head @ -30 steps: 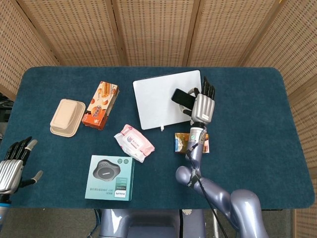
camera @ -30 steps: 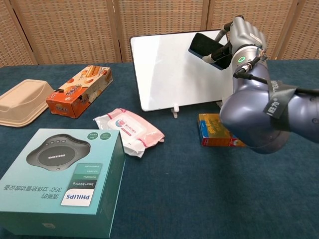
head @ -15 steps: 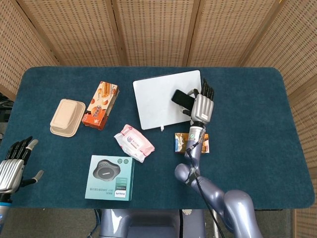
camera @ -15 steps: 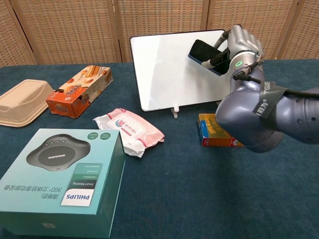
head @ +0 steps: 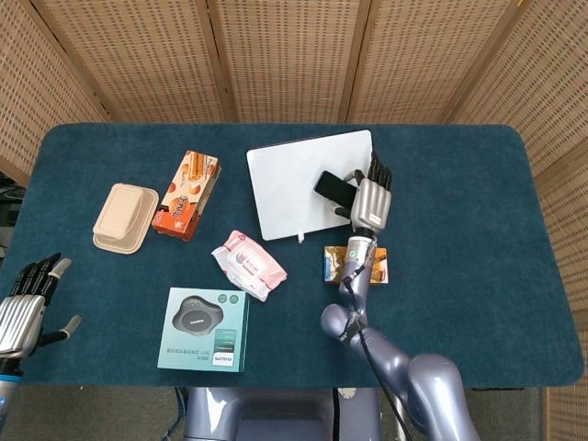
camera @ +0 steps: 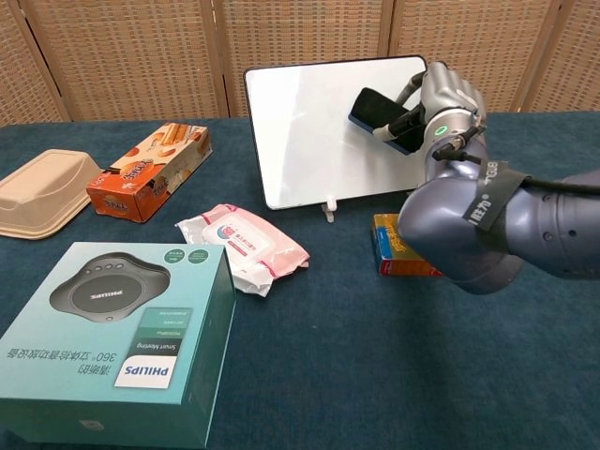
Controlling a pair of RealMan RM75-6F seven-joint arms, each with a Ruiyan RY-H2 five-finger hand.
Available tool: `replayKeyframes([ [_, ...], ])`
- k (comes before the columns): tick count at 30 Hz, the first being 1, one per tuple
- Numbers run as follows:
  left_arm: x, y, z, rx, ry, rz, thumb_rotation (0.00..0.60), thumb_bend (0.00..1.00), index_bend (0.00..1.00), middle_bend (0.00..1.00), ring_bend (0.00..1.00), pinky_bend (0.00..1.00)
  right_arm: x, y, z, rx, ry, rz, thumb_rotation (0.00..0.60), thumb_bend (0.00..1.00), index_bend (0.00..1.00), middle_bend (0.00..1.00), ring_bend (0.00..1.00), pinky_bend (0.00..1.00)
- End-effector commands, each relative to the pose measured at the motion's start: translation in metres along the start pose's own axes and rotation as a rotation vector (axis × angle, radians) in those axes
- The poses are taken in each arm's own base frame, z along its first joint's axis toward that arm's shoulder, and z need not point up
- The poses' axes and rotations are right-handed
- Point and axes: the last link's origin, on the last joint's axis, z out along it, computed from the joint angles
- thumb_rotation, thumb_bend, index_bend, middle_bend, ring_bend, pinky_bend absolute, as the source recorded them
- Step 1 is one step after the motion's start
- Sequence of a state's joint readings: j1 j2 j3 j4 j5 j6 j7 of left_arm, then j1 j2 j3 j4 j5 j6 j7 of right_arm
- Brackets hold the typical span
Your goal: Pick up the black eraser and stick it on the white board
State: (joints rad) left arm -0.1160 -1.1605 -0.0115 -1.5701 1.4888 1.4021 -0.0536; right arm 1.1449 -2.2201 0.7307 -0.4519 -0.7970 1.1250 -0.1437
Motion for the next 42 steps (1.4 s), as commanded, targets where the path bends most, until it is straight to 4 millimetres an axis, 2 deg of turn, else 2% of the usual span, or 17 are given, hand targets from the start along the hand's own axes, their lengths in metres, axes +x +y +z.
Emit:
replayKeyframes([
  [1, 0.0, 0.0, 0.0, 0.001, -0.002, -0.001, 0.6, 0.29, 0.0, 0.0, 0.0, 0.0, -0.004, 0.0, -0.001, -0.005, -0.012, 0.006, 0.6, 0.23, 0.53, 0.0, 0.0, 0.0],
  [42, -0.007, 0.0, 0.004, 0.005, -0.03, 0.005, 0.6, 0.29, 0.0, 0.0, 0.0, 0.0, -0.02, -0.007, 0.003, -0.035, -0.094, 0.052, 0.6, 0.23, 0.53, 0.0, 0.0, 0.0],
])
